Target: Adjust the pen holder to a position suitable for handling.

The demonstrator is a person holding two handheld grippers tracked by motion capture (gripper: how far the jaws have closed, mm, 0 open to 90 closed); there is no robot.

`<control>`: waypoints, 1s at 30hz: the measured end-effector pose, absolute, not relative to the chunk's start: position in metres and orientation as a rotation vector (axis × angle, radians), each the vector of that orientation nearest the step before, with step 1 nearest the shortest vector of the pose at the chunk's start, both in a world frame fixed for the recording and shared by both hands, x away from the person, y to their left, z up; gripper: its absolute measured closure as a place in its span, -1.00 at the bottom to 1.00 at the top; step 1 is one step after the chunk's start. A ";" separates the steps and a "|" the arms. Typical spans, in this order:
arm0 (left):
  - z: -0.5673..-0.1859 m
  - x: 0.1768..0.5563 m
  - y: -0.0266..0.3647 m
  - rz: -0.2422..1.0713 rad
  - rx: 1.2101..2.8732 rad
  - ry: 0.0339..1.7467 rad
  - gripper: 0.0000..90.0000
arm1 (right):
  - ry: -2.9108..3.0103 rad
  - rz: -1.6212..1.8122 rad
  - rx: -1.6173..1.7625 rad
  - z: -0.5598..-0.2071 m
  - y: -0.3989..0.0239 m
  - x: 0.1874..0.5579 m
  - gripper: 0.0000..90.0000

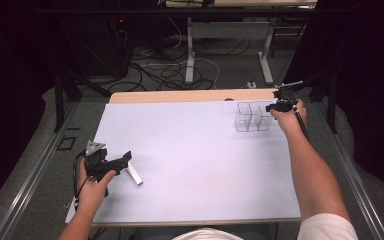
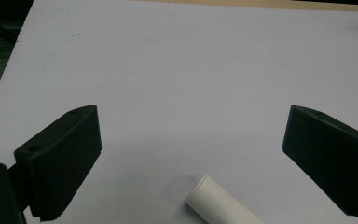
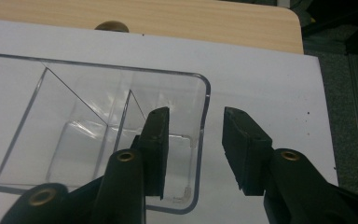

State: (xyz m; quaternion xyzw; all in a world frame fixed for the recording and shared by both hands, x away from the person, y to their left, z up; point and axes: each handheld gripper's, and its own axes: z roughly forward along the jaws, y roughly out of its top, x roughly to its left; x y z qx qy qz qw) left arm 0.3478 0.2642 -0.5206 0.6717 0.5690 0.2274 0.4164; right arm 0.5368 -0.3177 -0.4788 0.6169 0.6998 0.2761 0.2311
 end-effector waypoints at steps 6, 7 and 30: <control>-0.521 0.348 0.264 0.569 1.689 1.426 -0.90 | 1.934 0.732 1.717 -0.482 -0.317 0.538 0.51; -0.521 0.348 0.264 0.569 1.689 1.426 -0.90 | 1.941 0.728 1.721 -0.483 -0.317 0.539 0.55; -0.521 0.348 0.265 0.573 1.687 1.429 -0.90 | 1.920 0.665 1.829 -0.486 -0.315 0.538 0.95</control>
